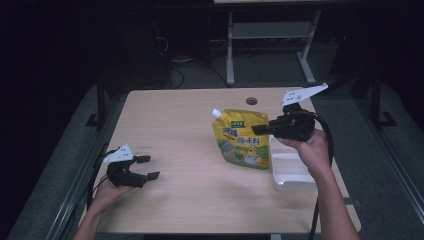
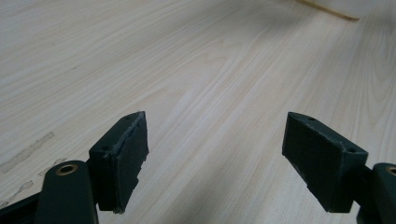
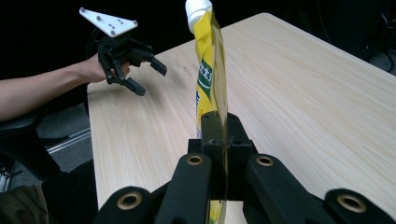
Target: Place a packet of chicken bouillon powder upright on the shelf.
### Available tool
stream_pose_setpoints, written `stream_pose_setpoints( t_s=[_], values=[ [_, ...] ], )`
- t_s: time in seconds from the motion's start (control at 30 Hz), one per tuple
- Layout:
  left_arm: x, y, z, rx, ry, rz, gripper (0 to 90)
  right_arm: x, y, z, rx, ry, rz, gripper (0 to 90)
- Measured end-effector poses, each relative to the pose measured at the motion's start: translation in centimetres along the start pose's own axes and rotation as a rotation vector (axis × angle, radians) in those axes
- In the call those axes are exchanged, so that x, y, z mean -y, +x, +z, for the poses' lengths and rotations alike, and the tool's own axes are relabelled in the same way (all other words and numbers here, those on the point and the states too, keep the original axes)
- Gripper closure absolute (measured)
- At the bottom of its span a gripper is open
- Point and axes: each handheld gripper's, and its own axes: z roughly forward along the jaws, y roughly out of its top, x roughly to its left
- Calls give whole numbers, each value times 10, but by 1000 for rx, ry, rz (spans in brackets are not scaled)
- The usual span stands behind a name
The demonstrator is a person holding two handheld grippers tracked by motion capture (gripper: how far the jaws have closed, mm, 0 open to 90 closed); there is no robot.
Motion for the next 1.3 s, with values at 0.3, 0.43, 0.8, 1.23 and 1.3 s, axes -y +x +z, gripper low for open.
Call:
stream_pose_setpoints(
  t_s=[0.3, 0.43, 0.8, 1.23, 1.3],
  values=[
    [0, 0, 1, 1, 3, 2, 221, 7, -4, -17, 26, -12, 18, 896],
    [0, 0, 1, 2, 1, 0, 221, 10, -6, -26, 40, -22, 29, 896],
    [1, 0, 2, 3, 4, -1, 221, 23, -13, -51, 86, -39, 60, 896],
    [1, 0, 2, 3, 7, -2, 221, 40, -17, -79, 136, -58, 90, 896],
    [2, 0, 2, 3, 5, -4, 222, 43, -18, -82, 142, -60, 94, 896]
  ],
)
